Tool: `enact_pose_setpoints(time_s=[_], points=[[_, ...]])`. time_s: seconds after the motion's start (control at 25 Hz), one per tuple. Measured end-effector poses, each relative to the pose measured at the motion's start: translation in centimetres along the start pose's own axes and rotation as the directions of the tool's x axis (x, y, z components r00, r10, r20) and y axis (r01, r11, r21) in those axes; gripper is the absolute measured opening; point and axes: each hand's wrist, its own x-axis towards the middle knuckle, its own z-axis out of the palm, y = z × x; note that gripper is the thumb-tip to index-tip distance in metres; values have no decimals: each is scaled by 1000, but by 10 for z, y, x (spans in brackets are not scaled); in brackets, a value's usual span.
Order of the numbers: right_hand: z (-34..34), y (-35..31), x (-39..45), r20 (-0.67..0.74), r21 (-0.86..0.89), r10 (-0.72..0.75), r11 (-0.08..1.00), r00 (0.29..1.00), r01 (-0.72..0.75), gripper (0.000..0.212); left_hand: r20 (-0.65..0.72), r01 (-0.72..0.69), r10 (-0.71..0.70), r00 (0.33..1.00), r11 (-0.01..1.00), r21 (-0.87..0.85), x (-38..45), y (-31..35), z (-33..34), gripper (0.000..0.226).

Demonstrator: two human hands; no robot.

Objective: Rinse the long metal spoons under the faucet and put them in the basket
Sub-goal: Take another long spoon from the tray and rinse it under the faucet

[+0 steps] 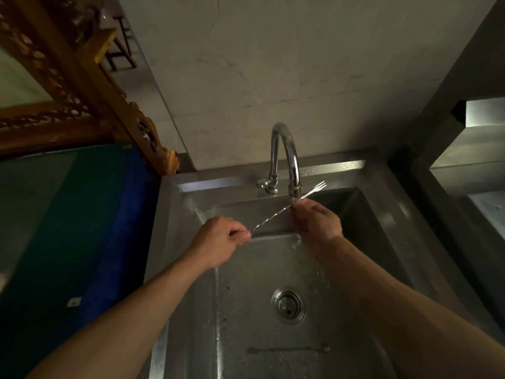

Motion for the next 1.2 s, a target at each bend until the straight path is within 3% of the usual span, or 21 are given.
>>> enact_pose_setpoints(time_s=[0.16,0.36,0.44,0.6,0.8,1.04,1.2], points=[[14,21,-13,130,-71,65,996,989,-56,3,-43,-28,27,999,999,-33,10,19,7,20],[-13,-39,15,-108,52,-9,999,994,14,8,33,-13,16,999,996,-83,0,12,0,18],[-23,-49,19,-134,65,-43,997,990,52,8,56,6,-1,998,996,-86,-7,5,-2,19],[-16,-27,10,-7,45,-11,999,1000,11,7,73,47,-37,997,989,-137,-17,-3,6,18],[-1,-5,3,168,-136,26,991,985,-3,16,158,119,-80,984,959,-257,-41,-27,16,18],[0,3,5,83,-178,26,984,996,-11,14,166,127,-80,983,946,-297,-59,-38,27,17],[-1,-1,3,162,-208,-18,977,987,52,13,177,139,-92,980,950,-278,-62,-42,32,20]])
